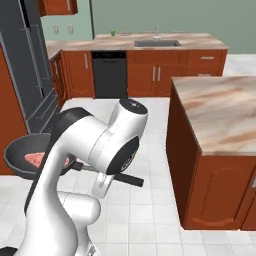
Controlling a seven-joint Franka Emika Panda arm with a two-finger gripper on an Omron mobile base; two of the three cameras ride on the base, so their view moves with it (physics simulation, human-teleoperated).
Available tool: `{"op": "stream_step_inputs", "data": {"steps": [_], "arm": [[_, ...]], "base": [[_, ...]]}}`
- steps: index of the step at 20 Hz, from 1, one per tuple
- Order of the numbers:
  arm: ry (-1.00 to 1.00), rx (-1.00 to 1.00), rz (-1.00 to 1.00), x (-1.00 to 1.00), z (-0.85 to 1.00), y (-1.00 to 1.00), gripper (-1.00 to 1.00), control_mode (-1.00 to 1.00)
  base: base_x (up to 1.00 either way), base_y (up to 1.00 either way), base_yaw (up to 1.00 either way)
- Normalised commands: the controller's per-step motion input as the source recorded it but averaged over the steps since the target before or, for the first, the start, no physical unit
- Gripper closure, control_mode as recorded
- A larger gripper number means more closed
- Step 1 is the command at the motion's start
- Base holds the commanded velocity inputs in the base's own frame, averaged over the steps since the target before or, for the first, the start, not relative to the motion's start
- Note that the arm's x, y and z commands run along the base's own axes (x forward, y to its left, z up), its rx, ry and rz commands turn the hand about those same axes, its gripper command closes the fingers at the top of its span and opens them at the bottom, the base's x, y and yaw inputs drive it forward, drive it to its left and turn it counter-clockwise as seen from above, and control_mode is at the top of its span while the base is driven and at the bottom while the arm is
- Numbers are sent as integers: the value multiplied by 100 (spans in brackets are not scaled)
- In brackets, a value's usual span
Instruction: Pick up the pan with the steak in it and place it on the dining table. Then place the steak on the plate.
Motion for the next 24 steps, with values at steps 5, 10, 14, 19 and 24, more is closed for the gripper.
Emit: {"op": "stream_step_inputs", "data": {"steps": [5, 10, 14, 19, 24], "arm": [[0, 0, 0, 0, 0, 0, 100, 100], [0, 0, 0, 0, 0, 0, 100, 100], [0, 0, 0, 0, 0, 0, 100, 100], [0, 0, 0, 0, 0, 0, 100, 100], [0, 0, 0, 0, 0, 0, 100, 100]], "base": [[-3, 0, 14], [80, 0, 0], [100, 0, 0], [100, 0, 0], [100, 0, 0]]}}
